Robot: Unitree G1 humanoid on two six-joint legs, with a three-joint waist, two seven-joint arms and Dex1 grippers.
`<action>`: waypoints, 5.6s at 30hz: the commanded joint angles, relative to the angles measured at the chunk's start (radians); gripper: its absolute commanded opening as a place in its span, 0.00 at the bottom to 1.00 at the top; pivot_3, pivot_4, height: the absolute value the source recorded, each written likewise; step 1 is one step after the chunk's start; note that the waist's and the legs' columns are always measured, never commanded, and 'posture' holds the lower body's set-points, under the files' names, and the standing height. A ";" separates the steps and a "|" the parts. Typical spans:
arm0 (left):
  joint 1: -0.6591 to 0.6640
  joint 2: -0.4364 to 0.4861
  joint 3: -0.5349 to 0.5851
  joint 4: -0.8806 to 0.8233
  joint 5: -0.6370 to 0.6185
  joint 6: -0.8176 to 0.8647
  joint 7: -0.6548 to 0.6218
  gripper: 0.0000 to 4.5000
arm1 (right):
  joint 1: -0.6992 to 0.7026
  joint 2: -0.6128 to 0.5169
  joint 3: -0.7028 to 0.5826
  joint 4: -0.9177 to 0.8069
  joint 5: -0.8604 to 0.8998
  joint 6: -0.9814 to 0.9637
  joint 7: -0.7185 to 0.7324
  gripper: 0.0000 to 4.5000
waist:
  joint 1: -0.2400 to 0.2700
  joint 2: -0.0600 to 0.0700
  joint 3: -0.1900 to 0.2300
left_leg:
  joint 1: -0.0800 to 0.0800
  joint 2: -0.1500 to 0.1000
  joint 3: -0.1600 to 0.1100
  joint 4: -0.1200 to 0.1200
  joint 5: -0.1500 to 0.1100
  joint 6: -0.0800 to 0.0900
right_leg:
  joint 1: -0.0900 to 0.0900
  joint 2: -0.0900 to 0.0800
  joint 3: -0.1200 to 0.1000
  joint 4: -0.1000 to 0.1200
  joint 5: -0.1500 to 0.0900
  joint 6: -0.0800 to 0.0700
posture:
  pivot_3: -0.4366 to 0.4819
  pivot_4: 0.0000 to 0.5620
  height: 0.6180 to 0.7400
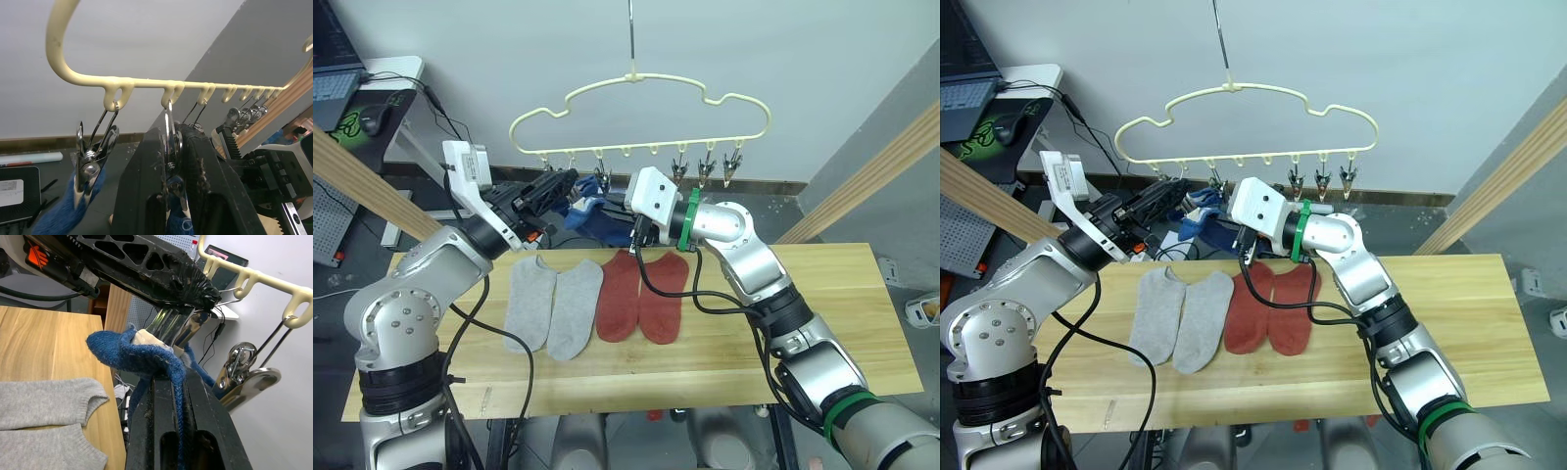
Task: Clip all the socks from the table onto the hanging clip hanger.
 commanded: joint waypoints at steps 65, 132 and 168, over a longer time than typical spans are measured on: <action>0.228 -0.199 -0.284 -0.155 0.664 -0.514 0.022 0.59 | 0.471 -0.550 -0.448 -0.905 0.546 0.780 -0.011 0.63 | -0.004 -0.009 -0.062 | 0.003 -0.003 0.000 0.002 -0.002 0.005 | 0.005 0.003 0.000 0.000 0.000 0.000 | 0.29 0.44 1.00; 0.037 -0.499 -0.357 0.208 0.915 -0.799 0.156 0.59 | 0.418 -0.508 -0.394 -0.830 0.618 0.632 -0.134 0.63 | -0.034 -0.009 -0.062 | 0.004 -0.003 0.000 0.002 -0.001 0.007 | 0.007 0.003 0.001 -0.001 0.000 0.001 | 0.23 0.52 1.00; 0.038 -0.556 -0.396 0.071 1.025 -0.613 0.317 0.59 | 0.431 -0.505 -0.383 -0.812 0.593 0.610 -0.106 0.63 | -0.033 -0.009 -0.062 | 0.004 -0.003 0.000 0.001 -0.001 0.007 | 0.007 0.003 0.001 -0.001 0.000 0.002 | 0.25 0.51 1.00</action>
